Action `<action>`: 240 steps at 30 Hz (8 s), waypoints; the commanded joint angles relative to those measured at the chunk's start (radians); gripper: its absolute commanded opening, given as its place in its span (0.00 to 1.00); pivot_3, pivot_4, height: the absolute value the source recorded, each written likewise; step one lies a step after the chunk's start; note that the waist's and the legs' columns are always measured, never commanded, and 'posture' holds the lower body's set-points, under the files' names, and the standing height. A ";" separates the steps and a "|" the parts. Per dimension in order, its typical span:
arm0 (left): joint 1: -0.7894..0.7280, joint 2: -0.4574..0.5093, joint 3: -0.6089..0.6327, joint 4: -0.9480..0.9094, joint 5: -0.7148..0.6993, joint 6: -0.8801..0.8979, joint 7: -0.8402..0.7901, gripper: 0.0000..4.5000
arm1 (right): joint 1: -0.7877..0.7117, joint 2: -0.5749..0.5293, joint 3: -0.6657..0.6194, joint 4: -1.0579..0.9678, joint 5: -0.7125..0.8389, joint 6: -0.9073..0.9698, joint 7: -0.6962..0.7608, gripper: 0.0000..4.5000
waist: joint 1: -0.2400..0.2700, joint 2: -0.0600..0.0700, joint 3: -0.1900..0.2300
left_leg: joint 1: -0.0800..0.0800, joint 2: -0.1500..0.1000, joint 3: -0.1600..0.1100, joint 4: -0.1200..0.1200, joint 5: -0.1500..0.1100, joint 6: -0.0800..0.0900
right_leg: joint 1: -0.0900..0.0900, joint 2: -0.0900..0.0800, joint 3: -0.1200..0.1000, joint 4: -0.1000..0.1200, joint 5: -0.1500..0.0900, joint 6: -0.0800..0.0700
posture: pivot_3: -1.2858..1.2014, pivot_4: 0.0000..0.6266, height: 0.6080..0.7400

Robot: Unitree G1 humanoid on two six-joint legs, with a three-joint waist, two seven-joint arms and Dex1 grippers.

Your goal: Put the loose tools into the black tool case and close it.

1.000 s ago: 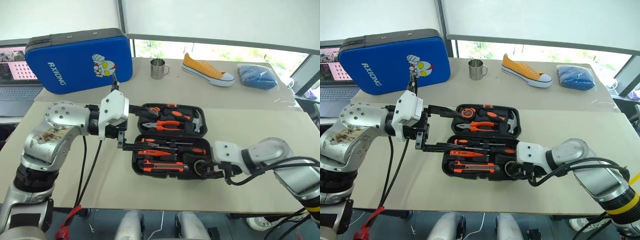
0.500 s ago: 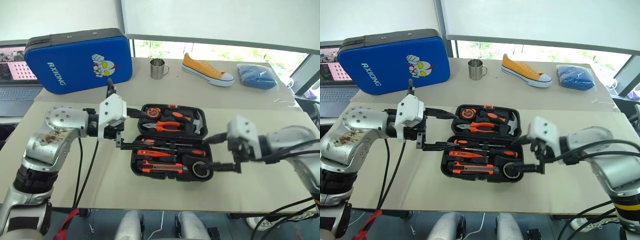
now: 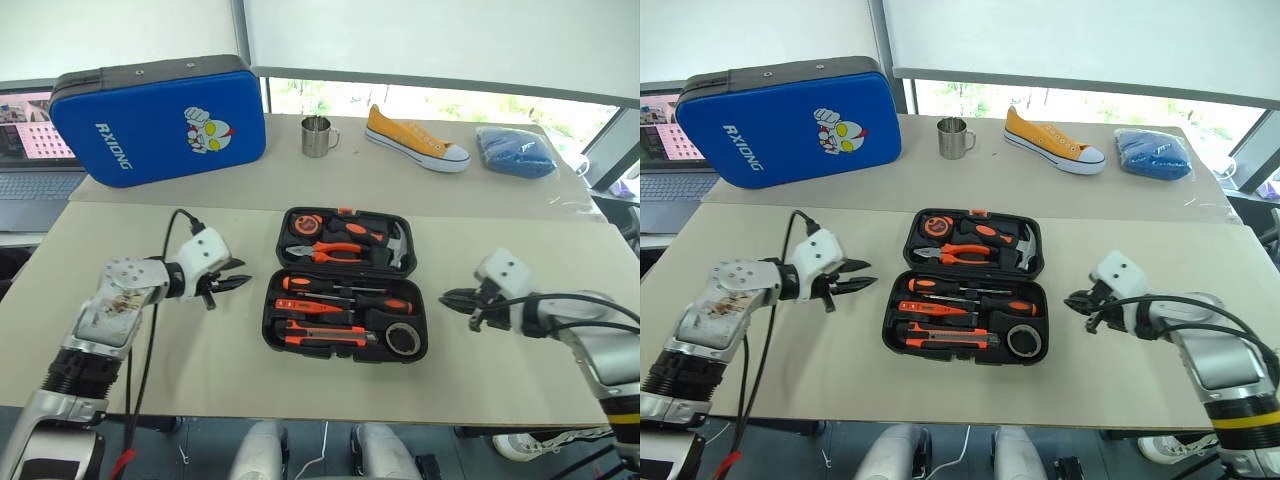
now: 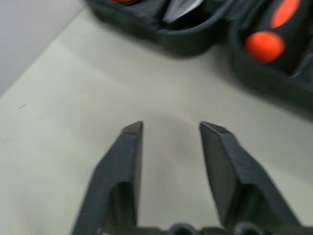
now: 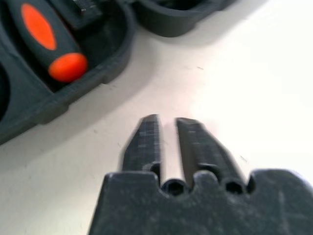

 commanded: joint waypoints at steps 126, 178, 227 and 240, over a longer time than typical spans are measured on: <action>0.179 -0.293 0.097 -0.236 0.130 -0.340 0.406 0.00 | 0.219 0.275 -0.033 -0.167 -0.282 -0.596 -0.345 0.00 | -0.016 0.001 -0.001 | -0.009 0.000 -0.007 -0.001 0.003 -0.004 | -0.011 -0.001 -0.001 0.003 0.003 -0.001 | 0.52 0.24 0.99; -0.235 -0.072 -0.161 0.280 0.074 -0.414 -0.424 0.00 | 0.302 -0.015 0.014 -0.323 -0.076 -0.359 -0.017 0.00 | -0.017 -0.006 -0.002 | 0.010 0.001 0.004 -0.010 0.003 -0.004 | 0.005 0.001 0.000 0.000 -0.004 -0.004 | 0.52 0.24 0.99; -0.373 -0.316 -0.409 0.170 0.116 -0.209 -0.403 0.00 | 0.433 0.045 -0.012 -0.485 0.087 -0.186 -0.025 0.00 | -0.009 -0.004 -0.004 | 0.009 -0.001 -0.009 0.000 0.000 0.001 | 0.011 0.001 -0.001 0.000 -0.003 -0.001 | 0.52 0.24 0.99; -0.382 -0.319 -0.400 0.172 0.116 -0.216 -0.386 0.00 | 0.393 0.107 0.047 -0.388 -0.009 -0.206 -0.075 0.00 | -0.008 -0.004 -0.005 | 0.009 -0.001 -0.009 0.000 0.000 0.001 | 0.011 0.001 0.000 0.000 -0.003 -0.001 | 0.52 0.24 0.99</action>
